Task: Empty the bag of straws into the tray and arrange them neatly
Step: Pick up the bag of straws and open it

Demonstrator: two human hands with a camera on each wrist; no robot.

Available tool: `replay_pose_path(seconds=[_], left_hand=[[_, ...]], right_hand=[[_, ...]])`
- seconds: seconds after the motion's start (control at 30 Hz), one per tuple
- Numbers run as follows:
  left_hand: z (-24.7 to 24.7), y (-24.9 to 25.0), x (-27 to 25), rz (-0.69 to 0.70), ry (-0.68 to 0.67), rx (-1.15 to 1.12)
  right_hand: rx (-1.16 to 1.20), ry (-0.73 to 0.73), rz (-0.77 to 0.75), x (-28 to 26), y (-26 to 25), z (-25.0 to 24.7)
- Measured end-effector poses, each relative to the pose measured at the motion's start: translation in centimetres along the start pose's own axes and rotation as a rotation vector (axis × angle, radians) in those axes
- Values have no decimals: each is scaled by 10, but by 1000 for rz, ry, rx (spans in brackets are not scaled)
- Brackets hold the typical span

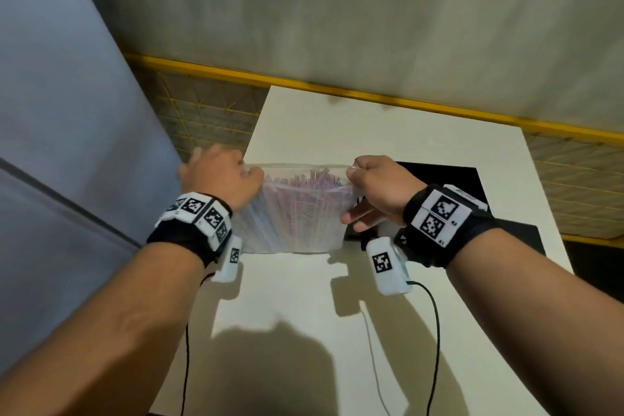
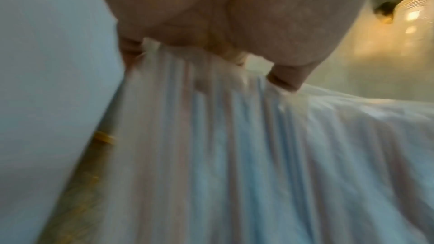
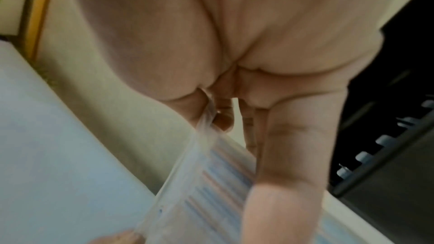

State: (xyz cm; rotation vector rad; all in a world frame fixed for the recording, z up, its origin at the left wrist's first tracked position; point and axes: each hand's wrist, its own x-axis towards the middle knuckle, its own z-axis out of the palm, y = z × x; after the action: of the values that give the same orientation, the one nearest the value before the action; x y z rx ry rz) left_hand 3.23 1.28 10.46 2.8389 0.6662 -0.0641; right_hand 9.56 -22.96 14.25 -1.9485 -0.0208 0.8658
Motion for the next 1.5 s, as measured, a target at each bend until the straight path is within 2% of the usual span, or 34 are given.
replay_pose_path(seconds=[0.07, 0.13, 0.27, 0.5, 0.6, 0.67, 0.73, 0.9, 0.97, 1.07, 1.17, 1.23, 1.3, 1.4, 1.5], left_hand=[[-10, -11, 1, -146, -134, -90], [-12, -14, 3, -195, -264, -320], [-10, 7, -4, -423, -332, -918], [-21, 26, -24, -462, -251, -1432], [-21, 23, -24, -455, -357, -1805], [-19, 28, -17, -460, -466, -1960], [-17, 41, -13, -458, -583, -2025], [-5, 87, -15, -166, -911, -2101], [2, 102, -18, -122, -966, -2094], [10, 125, -18, -72, -926, -2037], [14, 145, -16, -12, -814, -1981], [21, 155, -9, -20, -732, -1931], [24, 166, -4, -38, -697, -1947], [22, 180, -1, -43, -721, -2020], [27, 189, 2, -37, -615, -1998]], right_hand=[[68, 20, -1, 2, -1, 1], [119, 13, 16, 5, -3, 3], [209, -69, 41, 12, -5, 13], [310, -132, -151, 10, -26, 21], [380, -134, -248, 4, -35, 8], [435, -123, -298, -2, -40, -5], [478, -97, -320, -5, -43, -19], [475, -86, -338, -11, -37, -47], [464, -46, -343, -14, -34, -54], [454, 51, -370, -17, -29, -66], [269, 162, -384, -7, -20, -80], [123, 208, -351, -4, -13, -89], [47, 233, -319, -7, -8, -97], [22, 220, -363, -7, 1, -112], [-51, 237, -409, -4, 6, -121]])
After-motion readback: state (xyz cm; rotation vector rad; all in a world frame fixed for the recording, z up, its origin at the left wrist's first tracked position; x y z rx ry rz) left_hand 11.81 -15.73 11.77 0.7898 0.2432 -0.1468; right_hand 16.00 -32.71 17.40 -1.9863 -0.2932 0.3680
